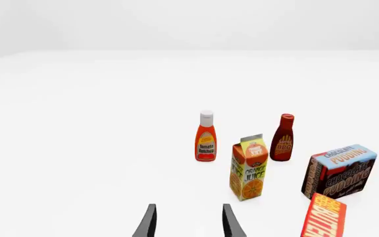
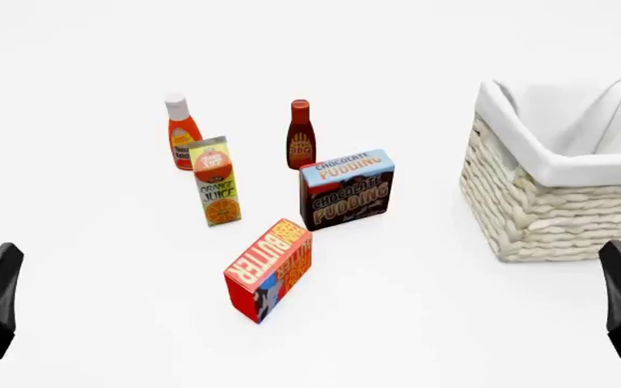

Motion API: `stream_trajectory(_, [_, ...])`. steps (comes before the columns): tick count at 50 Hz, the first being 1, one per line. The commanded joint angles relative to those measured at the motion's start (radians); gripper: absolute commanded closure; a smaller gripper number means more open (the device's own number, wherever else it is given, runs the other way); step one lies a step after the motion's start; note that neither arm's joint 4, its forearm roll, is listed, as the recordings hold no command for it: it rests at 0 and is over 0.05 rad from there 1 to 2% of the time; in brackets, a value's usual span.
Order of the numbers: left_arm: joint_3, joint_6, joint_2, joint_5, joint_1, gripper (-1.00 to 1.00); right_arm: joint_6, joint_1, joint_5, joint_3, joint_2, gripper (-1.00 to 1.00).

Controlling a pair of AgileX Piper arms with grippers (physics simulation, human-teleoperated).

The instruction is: Pick the butter and place it in the basket.

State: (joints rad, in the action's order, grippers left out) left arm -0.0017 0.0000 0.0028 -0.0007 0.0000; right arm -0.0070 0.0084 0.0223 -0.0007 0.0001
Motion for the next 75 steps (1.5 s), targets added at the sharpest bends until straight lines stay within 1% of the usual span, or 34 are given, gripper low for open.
stream_trajectory(1, [-0.003, 0.000, 0.004, -0.001, 0.000, -1.00, -0.012, 0.006, 0.021, -0.010, 0.000, -1.00])
stream_trajectory(4, [-0.003, 0.000, 0.004, -0.001, 0.000, -1.00, -0.010, 0.004, 0.020, -0.021, 0.000, -1.00])
stream_trajectory(6, [-0.003, 0.000, 0.004, -0.001, 0.000, -1.00, -0.006, 0.004, -0.002, -0.042, 0.000, -1.00])
stream_trajectory(8, [-0.003, 0.000, 0.004, -0.001, 0.000, -1.00, 0.013, 0.004, -0.025, -0.063, 0.000, -1.00])
stream_trajectory(12, [-0.003, 0.000, 0.004, -0.001, 0.000, -1.00, 0.023, -0.007, -0.070, -0.082, 0.000, -1.00])
stream_trajectory(16, [-0.003, 0.000, 0.004, -0.001, 0.000, -1.00, 0.015, 0.014, -0.092, -0.095, 0.000, -1.00])
stream_trajectory(18, [-0.003, 0.000, 0.004, -0.001, 0.000, -1.00, 0.017, 0.010, -0.109, -0.106, 0.000, -1.00])
stream_trajectory(20, [-0.003, 0.000, 0.004, -0.001, 0.000, -1.00, 0.022, -0.007, -0.139, -0.122, 0.000, -1.00])
stream_trajectory(21, [-0.003, 0.000, 0.004, -0.001, 0.000, -1.00, 0.023, -0.004, -0.186, -0.151, 0.000, -1.00])
stream_trajectory(22, [-0.003, 0.000, 0.004, -0.001, 0.000, -1.00, 0.023, -0.004, -0.187, -0.151, 0.000, -1.00])
stream_trajectory(23, [-0.003, 0.000, 0.004, -0.001, 0.000, -1.00, 0.038, -0.018, -0.249, -0.184, 0.000, -1.00])
stream_trajectory(24, [-0.003, 0.000, 0.004, -0.001, 0.000, -1.00, 0.038, -0.018, -0.250, -0.185, 0.000, -1.00])
stream_trajectory(25, [-0.003, 0.000, 0.004, -0.001, 0.000, -1.00, 0.063, -0.032, -0.295, -0.209, 0.000, -1.00])
stream_trajectory(26, [-0.003, 0.000, 0.004, -0.001, 0.000, -1.00, 0.063, -0.032, -0.296, -0.210, 0.000, -1.00])
stream_trajectory(27, [-0.003, 0.000, 0.004, -0.001, 0.000, -1.00, 0.079, -0.044, -0.326, -0.228, 0.001, -1.00])
stream_trajectory(31, [-0.003, 0.000, 0.004, -0.001, 0.000, -1.00, 0.104, -0.062, -0.410, -0.282, 0.002, -1.00])
stream_trajectory(34, [-0.003, 0.000, 0.004, -0.001, 0.000, -1.00, 0.114, -0.089, -0.428, -0.328, 0.058, -1.00])
stream_trajectory(35, [-0.003, 0.000, 0.004, -0.001, 0.000, -1.00, 0.119, -0.099, -0.430, -0.372, 0.108, -1.00])
stream_trajectory(37, [-0.003, 0.000, 0.004, -0.001, 0.000, -1.00, 0.128, -0.101, -0.436, -0.412, 0.153, -1.00])
stream_trajectory(39, [-0.003, 0.000, 0.004, -0.001, 0.000, -1.00, 0.134, -0.100, -0.437, -0.414, 0.177, -1.00])
stream_trajectory(42, [-0.003, 0.000, 0.004, -0.001, 0.000, -1.00, 0.133, -0.094, -0.453, -0.467, 0.229, -1.00])
stream_trajectory(45, [-0.003, 0.000, 0.004, -0.001, 0.000, -1.00, 0.157, -0.121, -0.479, -0.500, 0.268, -1.00])
stream_trajectory(46, [-0.003, 0.000, 0.004, -0.001, 0.000, -1.00, 0.157, -0.121, -0.480, -0.500, 0.268, -1.00])
stream_trajectory(48, [-0.003, 0.000, 0.004, -0.001, 0.000, -1.00, 0.172, -0.137, -0.503, -0.531, 0.316, -1.00])
stream_trajectory(51, [-0.003, 0.000, 0.004, -0.001, 0.000, -1.00, 0.204, -0.158, -0.541, -0.571, 0.355, -1.00])
stream_trajectory(52, [-0.003, 0.000, 0.004, -0.001, 0.000, -1.00, 0.196, -0.159, -0.552, -0.589, 0.374, -1.00])
stream_trajectory(53, [-0.003, 0.000, 0.004, -0.001, 0.000, -1.00, 0.199, -0.160, -0.560, -0.600, 0.382, -1.00])
stream_trajectory(54, [-0.003, 0.000, 0.004, -0.001, 0.000, -1.00, 0.215, -0.157, -0.572, -0.614, 0.402, -1.00])
stream_trajectory(57, [-0.003, 0.000, 0.004, -0.001, 0.000, -1.00, 0.208, -0.157, -0.589, -0.635, 0.427, -1.00])
stream_trajectory(61, [-0.003, 0.000, 0.004, -0.001, 0.000, -1.00, 0.225, -0.140, -0.621, -0.693, 0.495, -1.00])
stream_trajectory(71, [-0.003, 0.000, 0.004, -0.001, 0.000, -1.00, 0.235, -0.123, -0.700, -0.816, 0.607, -1.00])
stream_trajectory(72, [-0.003, 0.000, 0.004, -0.001, 0.000, -1.00, 0.242, -0.116, -0.713, -0.832, 0.623, -1.00])
stream_trajectory(73, [-0.003, 0.000, 0.004, -0.001, 0.000, -1.00, 0.273, -0.108, -0.769, -0.893, 0.673, -1.00])
stream_trajectory(75, [-0.003, 0.000, 0.004, -0.001, 0.000, -1.00, 0.280, -0.104, -0.798, -0.918, 0.708, -1.00])
